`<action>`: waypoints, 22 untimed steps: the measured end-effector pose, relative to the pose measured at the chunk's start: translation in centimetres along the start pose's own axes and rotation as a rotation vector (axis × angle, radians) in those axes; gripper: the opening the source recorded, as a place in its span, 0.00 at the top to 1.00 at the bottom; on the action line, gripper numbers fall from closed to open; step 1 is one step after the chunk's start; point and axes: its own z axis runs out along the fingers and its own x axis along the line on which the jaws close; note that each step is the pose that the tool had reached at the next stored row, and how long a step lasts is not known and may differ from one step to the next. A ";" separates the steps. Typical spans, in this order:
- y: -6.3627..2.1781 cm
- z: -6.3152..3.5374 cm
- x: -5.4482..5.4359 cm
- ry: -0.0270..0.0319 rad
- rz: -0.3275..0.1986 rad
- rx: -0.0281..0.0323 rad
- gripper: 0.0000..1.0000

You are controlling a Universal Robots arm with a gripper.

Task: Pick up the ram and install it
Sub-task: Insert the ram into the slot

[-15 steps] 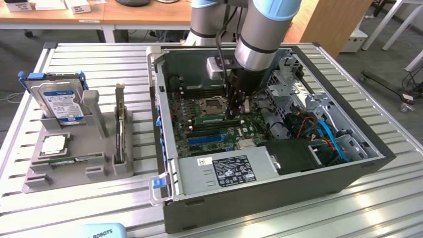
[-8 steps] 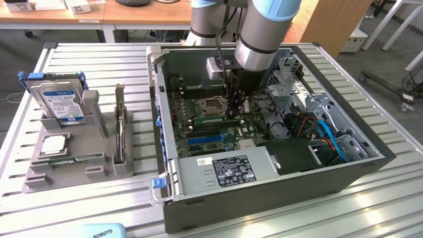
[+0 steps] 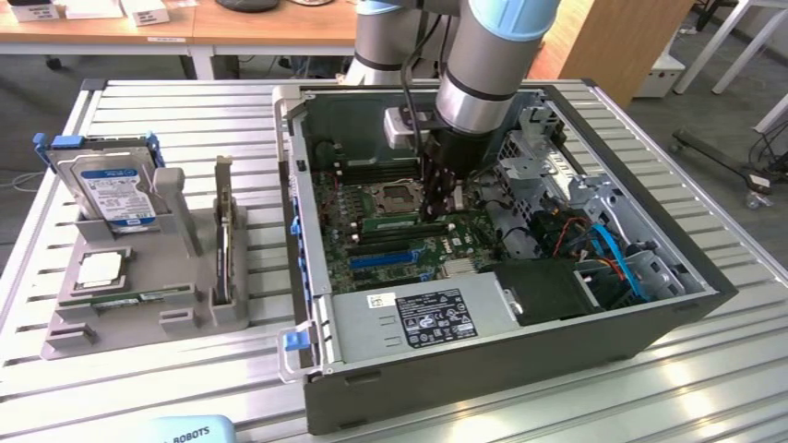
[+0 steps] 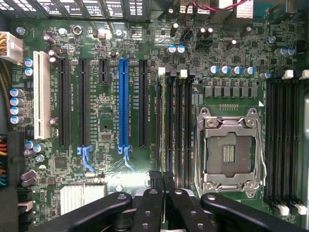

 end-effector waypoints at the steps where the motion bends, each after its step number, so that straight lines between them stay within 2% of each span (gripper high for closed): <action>1: 0.00 0.05 0.0 0.0000 0.000 0.0000 0.88; 22: 0.08 0.52 0.0 -0.0001 0.004 0.0003 0.88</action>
